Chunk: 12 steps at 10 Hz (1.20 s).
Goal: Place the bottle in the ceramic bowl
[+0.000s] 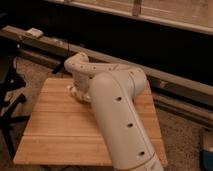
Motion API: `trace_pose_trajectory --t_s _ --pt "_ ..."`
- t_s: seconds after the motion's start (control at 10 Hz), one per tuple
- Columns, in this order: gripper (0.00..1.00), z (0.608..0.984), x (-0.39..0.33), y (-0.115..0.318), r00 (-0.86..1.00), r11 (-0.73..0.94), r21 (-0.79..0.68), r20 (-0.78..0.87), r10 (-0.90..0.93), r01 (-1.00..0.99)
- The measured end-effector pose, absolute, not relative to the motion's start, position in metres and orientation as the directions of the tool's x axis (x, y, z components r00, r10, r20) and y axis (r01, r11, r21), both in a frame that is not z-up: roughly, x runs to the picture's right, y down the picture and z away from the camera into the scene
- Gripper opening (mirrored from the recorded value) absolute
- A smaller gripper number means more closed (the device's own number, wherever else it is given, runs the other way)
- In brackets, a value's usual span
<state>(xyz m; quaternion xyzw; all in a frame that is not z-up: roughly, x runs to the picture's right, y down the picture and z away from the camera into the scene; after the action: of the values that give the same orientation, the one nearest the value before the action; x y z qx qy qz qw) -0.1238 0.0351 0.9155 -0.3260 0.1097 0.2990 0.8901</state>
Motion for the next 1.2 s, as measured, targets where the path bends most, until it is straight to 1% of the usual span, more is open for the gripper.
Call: trace_pose_trajectory --t_s 0.2,0.4,0.9,1.0,1.2 --pt "0.00 0.904 -0.097 0.028 0.761 0.588 -0.482 -0.401 0.511 -0.649" --pt "0.00 0.904 -0.056 0.022 0.700 0.545 -0.439 -0.440 0.563 -0.714" --pt "0.00 0.913 0.046 0.039 0.502 0.375 -0.333 -0.570 0.651 -0.865" --pt "0.02 0.914 0.058 0.040 0.470 0.349 -0.316 -0.584 0.661 -0.882" --pt "0.19 0.912 0.078 0.046 0.416 0.298 -0.290 -0.605 0.679 -0.909"
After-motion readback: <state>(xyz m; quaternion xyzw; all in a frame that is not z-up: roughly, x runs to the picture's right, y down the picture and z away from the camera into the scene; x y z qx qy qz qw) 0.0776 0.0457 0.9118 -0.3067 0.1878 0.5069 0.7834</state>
